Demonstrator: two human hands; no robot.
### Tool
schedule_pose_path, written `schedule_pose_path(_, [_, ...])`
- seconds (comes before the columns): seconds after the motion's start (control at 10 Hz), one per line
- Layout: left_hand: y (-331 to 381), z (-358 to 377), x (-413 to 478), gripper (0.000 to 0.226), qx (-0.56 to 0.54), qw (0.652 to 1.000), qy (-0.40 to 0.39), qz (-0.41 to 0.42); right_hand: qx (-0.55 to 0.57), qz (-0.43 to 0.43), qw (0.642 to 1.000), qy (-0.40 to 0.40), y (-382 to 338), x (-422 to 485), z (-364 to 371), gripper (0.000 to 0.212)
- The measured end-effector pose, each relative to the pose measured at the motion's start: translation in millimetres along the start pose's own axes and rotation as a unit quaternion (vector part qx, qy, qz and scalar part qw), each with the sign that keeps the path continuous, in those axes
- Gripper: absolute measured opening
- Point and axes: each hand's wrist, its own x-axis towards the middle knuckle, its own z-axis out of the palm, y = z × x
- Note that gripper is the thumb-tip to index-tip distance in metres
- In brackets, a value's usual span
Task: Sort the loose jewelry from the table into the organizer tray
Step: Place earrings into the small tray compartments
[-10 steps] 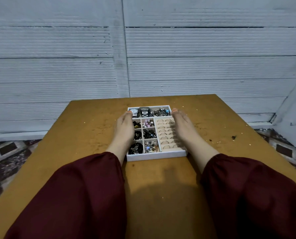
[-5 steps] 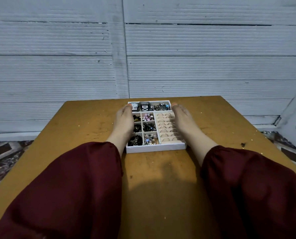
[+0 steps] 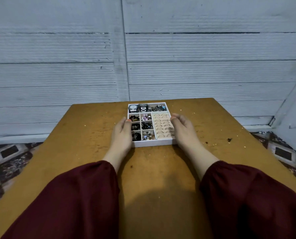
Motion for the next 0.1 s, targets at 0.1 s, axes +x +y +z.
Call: schedule_pose_path(0.1, [-0.2,-9.4,-25.9,0.044,0.019,0.999,0.025,0.012,0.048,-0.001,0.999,0.021,0.3,-23.2,-7.5,0.016])
